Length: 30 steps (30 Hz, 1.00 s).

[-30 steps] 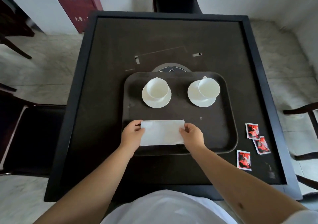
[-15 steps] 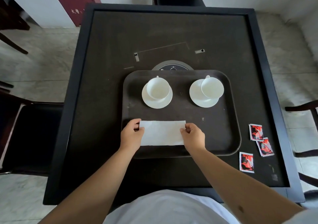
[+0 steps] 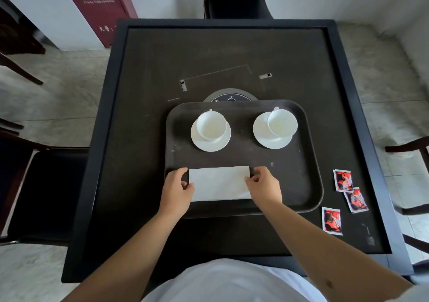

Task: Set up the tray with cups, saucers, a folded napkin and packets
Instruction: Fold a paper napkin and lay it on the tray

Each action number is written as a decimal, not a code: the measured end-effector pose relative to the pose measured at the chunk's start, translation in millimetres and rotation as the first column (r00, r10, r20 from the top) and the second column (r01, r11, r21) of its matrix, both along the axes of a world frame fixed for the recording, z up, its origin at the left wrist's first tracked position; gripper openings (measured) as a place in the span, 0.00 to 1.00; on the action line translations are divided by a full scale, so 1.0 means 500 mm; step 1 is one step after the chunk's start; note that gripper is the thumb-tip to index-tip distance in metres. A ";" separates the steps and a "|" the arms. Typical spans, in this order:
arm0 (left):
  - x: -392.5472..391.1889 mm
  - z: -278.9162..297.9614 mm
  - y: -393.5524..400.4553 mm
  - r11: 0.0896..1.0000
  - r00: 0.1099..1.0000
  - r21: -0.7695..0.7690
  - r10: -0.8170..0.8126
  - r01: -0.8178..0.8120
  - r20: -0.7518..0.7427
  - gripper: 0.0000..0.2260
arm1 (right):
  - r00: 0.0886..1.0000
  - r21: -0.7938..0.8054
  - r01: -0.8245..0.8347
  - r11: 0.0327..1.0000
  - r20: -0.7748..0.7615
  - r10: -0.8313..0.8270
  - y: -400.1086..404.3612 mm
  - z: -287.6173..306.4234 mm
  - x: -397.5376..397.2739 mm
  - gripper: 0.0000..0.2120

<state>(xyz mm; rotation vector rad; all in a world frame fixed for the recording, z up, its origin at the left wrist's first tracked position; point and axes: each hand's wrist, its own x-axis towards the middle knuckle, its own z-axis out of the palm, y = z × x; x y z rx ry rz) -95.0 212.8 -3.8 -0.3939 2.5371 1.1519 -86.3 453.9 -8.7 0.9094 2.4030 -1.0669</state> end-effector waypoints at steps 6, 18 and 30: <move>0.048 0.006 -0.002 0.775 0.806 -0.378 -0.581 0.506 -0.113 0.19 | 0.977 0.143 -0.210 0.967 0.065 0.202 0.001 0.012 0.028 0.23; 0.075 0.031 0.001 0.476 0.622 -0.487 -0.758 0.732 0.195 0.24 | 0.572 0.466 -0.754 0.463 0.120 0.811 -0.007 0.022 0.108 0.23; 0.086 0.102 -0.002 0.519 0.704 -0.597 -0.702 0.612 0.111 0.38 | 0.695 0.472 -0.655 0.590 0.070 0.716 -0.049 0.096 0.145 0.46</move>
